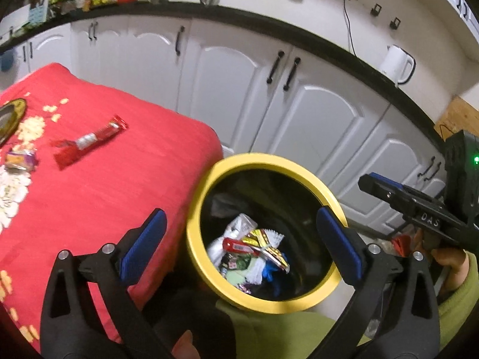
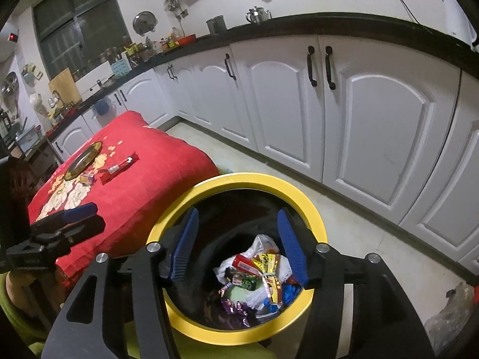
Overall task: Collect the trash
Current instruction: 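Move both tools back over the blanket toward the purple wrapper and red candy bar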
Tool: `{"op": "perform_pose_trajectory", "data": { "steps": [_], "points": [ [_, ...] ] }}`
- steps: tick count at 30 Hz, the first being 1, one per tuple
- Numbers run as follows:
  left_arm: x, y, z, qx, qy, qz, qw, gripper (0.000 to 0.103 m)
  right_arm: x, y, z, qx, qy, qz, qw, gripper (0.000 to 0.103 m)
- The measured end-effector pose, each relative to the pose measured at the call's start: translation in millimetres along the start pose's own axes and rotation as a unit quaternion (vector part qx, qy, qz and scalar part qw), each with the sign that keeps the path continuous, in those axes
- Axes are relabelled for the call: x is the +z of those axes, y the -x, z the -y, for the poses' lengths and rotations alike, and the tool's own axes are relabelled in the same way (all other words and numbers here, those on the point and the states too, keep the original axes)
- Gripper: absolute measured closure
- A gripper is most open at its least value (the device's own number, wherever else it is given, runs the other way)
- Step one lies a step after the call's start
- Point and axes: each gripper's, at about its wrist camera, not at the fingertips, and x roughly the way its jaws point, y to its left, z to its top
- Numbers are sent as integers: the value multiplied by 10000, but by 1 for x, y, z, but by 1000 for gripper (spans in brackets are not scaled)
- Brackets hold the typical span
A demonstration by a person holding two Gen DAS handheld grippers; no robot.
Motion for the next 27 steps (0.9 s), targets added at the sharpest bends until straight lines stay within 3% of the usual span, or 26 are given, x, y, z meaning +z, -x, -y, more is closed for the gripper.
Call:
{"op": "perform_pose_trajectory", "data": {
  "steps": [11, 27],
  "points": [
    [8, 34, -16, 271, 108, 408, 9987, 11, 10, 6, -33, 184, 253, 109, 9995, 37],
    [8, 83, -50, 765, 416, 1024, 9909, 11, 23, 9, -88, 538, 607, 244, 9964, 34]
  ]
}}
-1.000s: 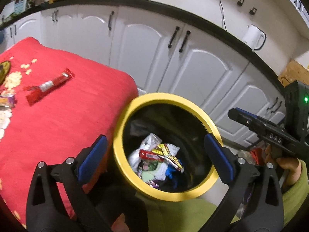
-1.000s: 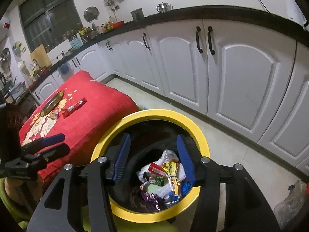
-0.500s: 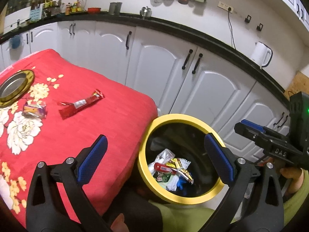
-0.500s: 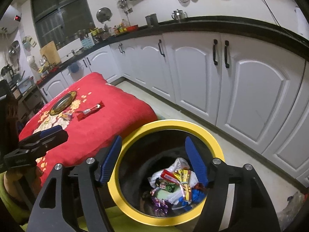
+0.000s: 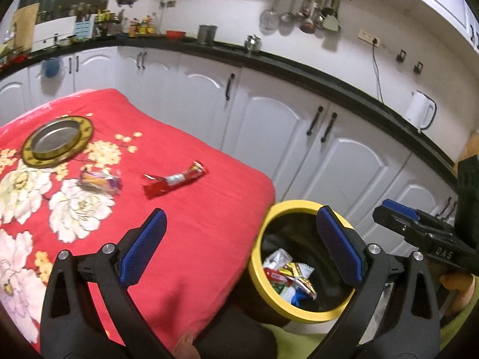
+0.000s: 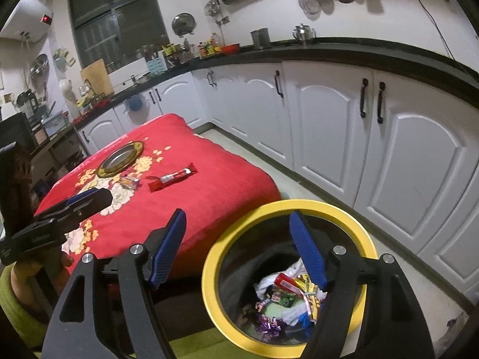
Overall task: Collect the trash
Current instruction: 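Move both tools back over the blanket toward the purple wrapper and red candy bar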
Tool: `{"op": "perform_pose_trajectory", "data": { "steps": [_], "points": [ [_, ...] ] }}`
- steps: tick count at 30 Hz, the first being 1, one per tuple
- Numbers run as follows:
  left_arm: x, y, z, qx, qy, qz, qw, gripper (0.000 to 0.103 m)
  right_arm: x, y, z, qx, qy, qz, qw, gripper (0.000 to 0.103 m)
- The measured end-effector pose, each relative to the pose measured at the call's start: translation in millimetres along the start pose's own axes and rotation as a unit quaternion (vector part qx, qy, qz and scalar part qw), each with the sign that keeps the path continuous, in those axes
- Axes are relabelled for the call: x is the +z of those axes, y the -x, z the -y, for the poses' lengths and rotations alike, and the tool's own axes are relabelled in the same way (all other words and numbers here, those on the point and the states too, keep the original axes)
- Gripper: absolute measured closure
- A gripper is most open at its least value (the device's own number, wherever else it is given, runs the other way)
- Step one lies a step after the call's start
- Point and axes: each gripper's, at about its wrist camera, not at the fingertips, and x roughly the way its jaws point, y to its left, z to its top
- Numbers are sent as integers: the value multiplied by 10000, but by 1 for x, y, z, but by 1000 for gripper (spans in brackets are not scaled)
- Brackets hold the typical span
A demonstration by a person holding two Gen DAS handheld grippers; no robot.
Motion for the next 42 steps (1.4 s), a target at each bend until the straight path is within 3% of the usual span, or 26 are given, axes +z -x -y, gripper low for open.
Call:
{"op": "perform_pose_trajectory", "data": {
  "steps": [14, 28, 42],
  "points": [
    [7, 35, -47, 585, 206, 535, 9966, 11, 22, -14, -52, 287, 380, 32, 9989, 27],
    [7, 57, -92, 1107, 461, 894, 9887, 11, 42, -43, -102, 663, 722, -38, 9952, 27],
    [9, 52, -136, 1363, 917, 881, 9825, 11, 57, -85, -135, 805, 887, -226, 9925, 27]
  ]
}}
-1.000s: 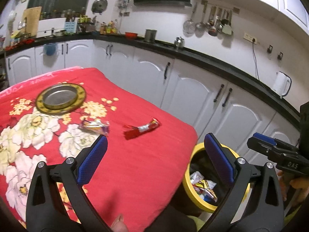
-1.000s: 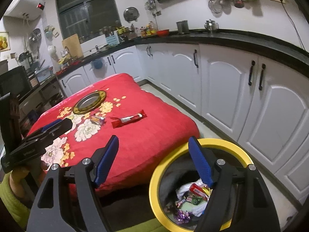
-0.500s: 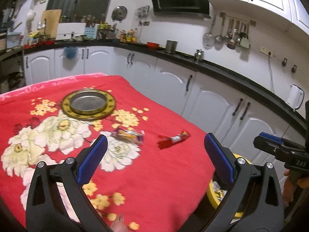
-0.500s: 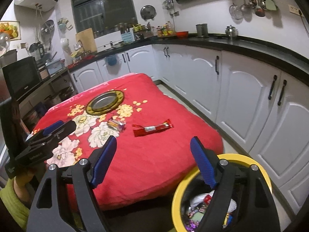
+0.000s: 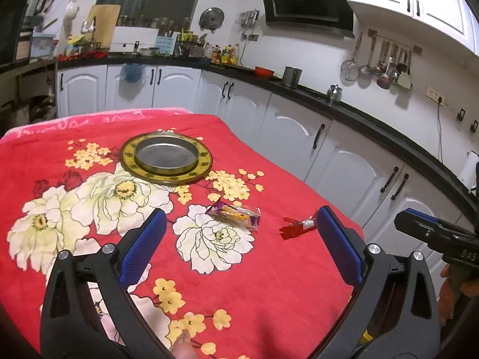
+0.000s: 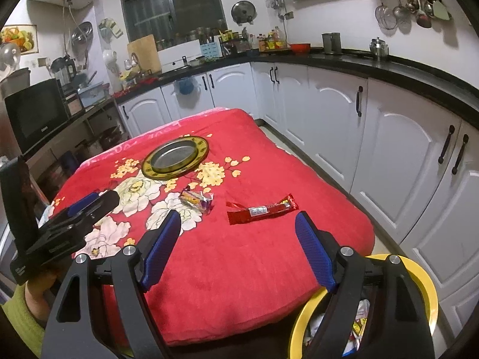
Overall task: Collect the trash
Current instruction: 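Move both tools back over the blanket toward the purple wrapper and red candy bar, then grasp the purple candy wrapper with the left tool while the right tool grasps the red candy bar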
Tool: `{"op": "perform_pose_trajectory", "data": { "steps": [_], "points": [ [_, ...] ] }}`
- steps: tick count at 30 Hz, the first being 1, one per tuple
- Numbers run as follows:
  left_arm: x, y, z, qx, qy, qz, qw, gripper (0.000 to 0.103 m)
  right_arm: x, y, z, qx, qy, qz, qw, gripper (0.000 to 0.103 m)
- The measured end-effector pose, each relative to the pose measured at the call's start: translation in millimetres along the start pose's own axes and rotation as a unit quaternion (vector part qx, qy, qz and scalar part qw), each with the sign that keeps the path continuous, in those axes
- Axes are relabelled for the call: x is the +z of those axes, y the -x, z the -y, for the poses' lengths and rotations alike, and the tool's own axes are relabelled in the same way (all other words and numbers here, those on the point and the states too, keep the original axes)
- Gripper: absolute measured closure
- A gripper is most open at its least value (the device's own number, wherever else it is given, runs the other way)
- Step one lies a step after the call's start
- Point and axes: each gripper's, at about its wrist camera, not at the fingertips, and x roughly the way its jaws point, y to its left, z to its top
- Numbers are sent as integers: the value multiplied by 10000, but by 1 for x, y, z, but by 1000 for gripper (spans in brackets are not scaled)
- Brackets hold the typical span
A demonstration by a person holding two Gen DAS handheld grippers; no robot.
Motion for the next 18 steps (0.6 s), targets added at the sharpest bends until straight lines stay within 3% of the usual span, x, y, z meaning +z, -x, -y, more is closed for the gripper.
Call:
{"op": "perform_pose_trajectory", "data": {
  "steps": [6, 12, 18],
  "points": [
    [-4, -28, -12, 155, 220, -320, 9991, 11, 2, -30, 6, -53, -89, -185, 9998, 27],
    [-5, -60, -18, 16, 507, -704, 9962, 11, 1, -64, 19, -185, -261, -430, 9986, 27],
    [-11, -96, -13, -198, 736, -1193, 9899, 27, -6, -100, 34, -259, -545, -792, 9950, 38]
  ]
}}
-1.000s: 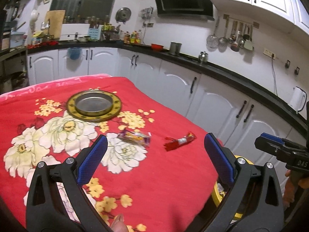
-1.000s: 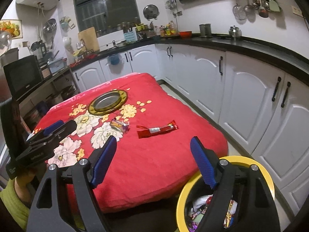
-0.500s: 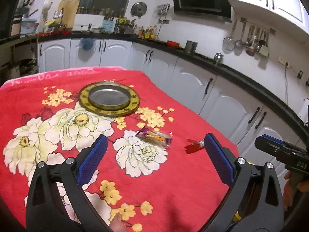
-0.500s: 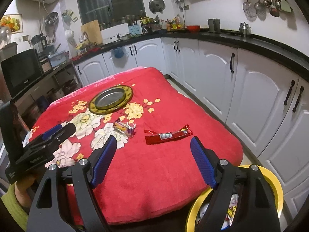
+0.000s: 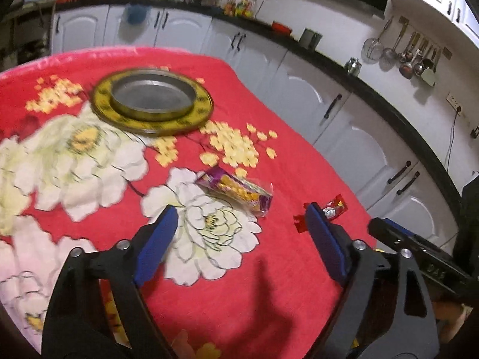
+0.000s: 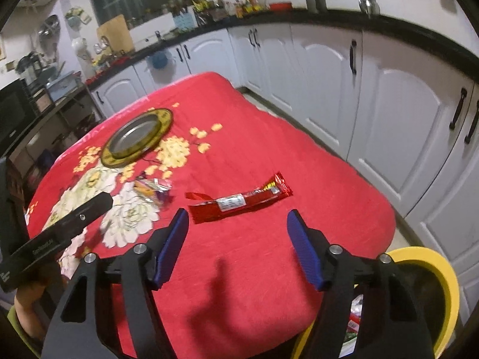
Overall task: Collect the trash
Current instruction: 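Grasp the purple candy wrapper with the left tool while the right tool grasps the red candy bar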
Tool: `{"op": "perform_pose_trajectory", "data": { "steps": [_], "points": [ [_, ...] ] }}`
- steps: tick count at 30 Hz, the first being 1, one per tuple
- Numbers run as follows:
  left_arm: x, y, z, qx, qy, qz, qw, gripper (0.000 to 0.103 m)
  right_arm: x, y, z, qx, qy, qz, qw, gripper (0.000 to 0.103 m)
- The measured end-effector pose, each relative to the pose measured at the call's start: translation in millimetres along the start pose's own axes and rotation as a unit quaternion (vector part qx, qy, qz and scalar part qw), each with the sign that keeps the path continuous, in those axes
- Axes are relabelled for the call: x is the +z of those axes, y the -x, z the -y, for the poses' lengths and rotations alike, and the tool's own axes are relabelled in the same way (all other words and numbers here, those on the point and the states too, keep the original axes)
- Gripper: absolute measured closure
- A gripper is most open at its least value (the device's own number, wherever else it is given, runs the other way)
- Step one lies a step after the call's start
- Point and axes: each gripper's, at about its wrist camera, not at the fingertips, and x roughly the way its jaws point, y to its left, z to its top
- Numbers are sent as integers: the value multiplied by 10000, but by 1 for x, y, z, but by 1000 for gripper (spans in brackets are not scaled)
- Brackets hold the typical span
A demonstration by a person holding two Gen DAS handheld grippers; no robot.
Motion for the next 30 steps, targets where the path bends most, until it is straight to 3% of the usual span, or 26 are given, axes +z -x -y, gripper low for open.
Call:
{"op": "perform_pose_trajectory", "data": {
  "steps": [6, 10, 13, 16, 18, 20, 22, 23, 26, 30],
  "points": [
    [12, -31, -3, -140, 480, -276, 9984, 32, 8, -27, 15, 20, -596, -205, 9980, 42],
    [17, -48, -9, -186, 856, -428, 9952, 32, 17, -47, 23, -227, -870, -360, 9953, 42],
    [21, -61, -12, -45, 1076, -492, 9930, 32, 17, -66, 32, -274, -1183, -600, 9908, 50],
    [25, -66, -10, 71, 1079, -459, 9931, 34, 15, -72, 30, -300, -1207, -540, 9908, 58],
    [26, -72, -7, 228, 1023, -487, 9933, 47, 13, -73, 25, -215, -1079, -499, 9927, 71],
    [26, -75, -5, 419, 913, -489, 9937, 61, 8, -74, 18, -158, -882, -475, 9948, 78],
    [26, -77, -4, 491, 778, -499, 9945, 67, 5, -73, 9, -154, -550, -422, 9975, 85],
    [26, -77, -3, 543, 666, -523, 9949, 77, 2, -73, 5, -102, -447, -413, 9981, 86],
    [24, -75, -10, 535, 526, -583, 9955, 87, -6, -69, -5, -33, -171, -343, 9993, 88],
    [17, -65, -16, 456, 339, -636, 9964, 91, -14, -64, -14, 155, -54, -352, 9992, 89]
  ]
}}
